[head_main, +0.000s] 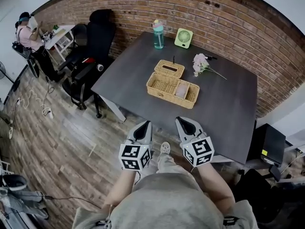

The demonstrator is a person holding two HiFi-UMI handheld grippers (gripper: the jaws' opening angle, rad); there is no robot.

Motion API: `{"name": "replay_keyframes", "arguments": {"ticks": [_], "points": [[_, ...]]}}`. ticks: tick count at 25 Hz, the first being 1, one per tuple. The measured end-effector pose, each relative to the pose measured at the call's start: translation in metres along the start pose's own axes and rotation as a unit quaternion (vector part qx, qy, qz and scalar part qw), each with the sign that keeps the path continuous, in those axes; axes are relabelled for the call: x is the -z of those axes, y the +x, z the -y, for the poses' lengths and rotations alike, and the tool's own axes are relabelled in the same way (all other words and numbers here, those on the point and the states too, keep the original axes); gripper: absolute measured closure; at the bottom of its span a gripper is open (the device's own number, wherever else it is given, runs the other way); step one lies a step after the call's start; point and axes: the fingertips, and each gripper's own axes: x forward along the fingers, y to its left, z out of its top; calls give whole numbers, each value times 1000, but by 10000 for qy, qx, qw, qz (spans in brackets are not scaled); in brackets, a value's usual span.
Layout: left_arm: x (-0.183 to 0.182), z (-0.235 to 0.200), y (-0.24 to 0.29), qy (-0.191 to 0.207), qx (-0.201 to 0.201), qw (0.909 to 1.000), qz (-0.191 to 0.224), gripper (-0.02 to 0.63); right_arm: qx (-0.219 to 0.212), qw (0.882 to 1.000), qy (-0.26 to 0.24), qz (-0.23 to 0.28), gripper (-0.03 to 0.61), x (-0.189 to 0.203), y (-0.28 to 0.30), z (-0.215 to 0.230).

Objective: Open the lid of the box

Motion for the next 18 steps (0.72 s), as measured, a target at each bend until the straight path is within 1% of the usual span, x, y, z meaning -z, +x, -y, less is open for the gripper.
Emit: {"name": "replay_keyframes", "arguments": {"ticks": [7,13,18], "points": [[2,19,-26,-50,-2,10000,72,597,-69,9998,3,165,575,-6,-34,-21],[7,30,-39,-128,-21,9998,133,597,-55,9996,51,272,575,-6,-50,-25],[10,33,-41,-116,-2,9998,132,595,-16,9994,80,337,575,-6,-55,-26]]}}
